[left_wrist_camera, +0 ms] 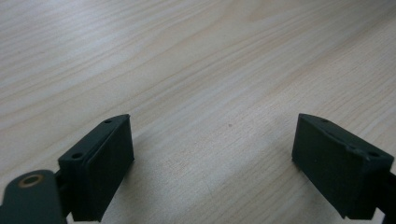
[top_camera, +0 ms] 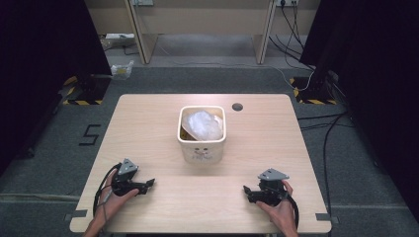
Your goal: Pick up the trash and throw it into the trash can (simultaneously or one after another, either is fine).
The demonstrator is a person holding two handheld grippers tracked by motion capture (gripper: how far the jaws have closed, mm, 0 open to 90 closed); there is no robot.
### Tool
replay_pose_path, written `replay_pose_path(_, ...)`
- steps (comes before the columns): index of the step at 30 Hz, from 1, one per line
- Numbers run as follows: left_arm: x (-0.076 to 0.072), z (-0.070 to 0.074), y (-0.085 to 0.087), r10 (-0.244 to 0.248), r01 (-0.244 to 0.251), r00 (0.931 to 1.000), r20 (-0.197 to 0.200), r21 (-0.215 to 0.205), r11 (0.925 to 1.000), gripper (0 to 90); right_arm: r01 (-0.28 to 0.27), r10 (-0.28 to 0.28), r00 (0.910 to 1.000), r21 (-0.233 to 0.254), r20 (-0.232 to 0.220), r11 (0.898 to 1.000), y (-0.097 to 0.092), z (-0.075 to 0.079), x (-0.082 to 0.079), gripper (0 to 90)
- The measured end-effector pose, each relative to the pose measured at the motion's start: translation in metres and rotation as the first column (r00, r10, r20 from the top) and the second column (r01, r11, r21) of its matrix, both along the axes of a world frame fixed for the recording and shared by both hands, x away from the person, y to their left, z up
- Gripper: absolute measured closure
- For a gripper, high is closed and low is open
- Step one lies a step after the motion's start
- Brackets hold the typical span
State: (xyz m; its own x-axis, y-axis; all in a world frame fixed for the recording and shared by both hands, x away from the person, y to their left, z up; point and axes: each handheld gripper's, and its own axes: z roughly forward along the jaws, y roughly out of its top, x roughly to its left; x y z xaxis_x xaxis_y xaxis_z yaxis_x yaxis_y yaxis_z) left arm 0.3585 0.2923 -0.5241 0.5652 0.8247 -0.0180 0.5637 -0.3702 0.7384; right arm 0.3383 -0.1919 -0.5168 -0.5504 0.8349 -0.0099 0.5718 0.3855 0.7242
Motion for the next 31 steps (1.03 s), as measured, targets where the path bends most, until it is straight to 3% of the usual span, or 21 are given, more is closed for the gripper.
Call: replay_pose_path(31, -0.0001, 0.0, 0.0, 0.0, 0.0, 1.0, 0.0, 0.0, 1.0, 11.6, 0.013, -0.013, 0.9999, -0.012, 0.0, 1.0, 0.0011, -0.0002, -0.0008, 13.7)
